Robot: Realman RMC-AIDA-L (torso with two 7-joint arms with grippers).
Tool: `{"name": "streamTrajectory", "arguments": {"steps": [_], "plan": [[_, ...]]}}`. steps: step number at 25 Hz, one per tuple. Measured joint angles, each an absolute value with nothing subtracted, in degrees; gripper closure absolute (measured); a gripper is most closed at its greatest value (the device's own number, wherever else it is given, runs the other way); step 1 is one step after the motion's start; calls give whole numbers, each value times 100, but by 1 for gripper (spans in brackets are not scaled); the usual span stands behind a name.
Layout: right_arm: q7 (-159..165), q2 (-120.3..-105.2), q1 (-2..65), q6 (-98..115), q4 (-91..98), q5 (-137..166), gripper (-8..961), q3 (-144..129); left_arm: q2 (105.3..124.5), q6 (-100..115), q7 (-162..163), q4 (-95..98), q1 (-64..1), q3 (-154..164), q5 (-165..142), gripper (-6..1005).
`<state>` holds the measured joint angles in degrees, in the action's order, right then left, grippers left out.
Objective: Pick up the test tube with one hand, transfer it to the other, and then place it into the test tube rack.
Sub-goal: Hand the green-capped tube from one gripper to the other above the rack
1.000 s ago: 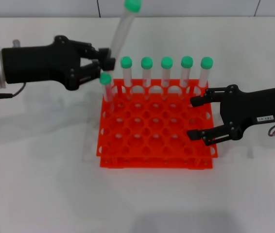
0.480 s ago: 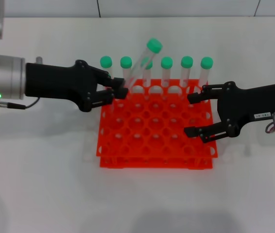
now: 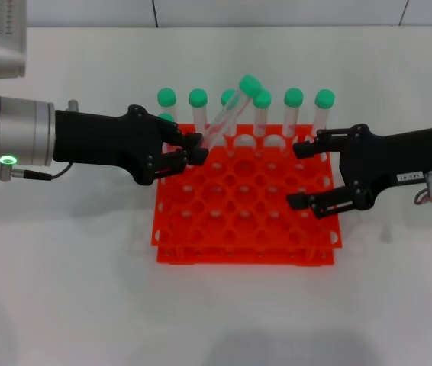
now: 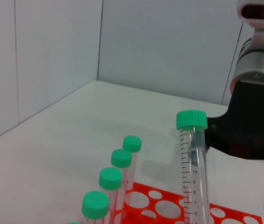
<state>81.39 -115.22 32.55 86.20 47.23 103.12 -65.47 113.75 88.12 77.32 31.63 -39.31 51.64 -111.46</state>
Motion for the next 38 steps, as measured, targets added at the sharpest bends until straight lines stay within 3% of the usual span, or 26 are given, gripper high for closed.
{"name": "streamTrajectory", "arguments": {"steps": [13, 38], "plan": [[8467, -11529, 3245, 8590, 4634, 9812, 138, -6106, 11508, 8718, 7748, 3155, -3963, 5160, -11343, 793], [6610, -11622, 3741, 8547, 2028, 7377, 158, -6434, 11591, 8648, 7697, 3199, -4053, 5177, -11347, 788]]}}
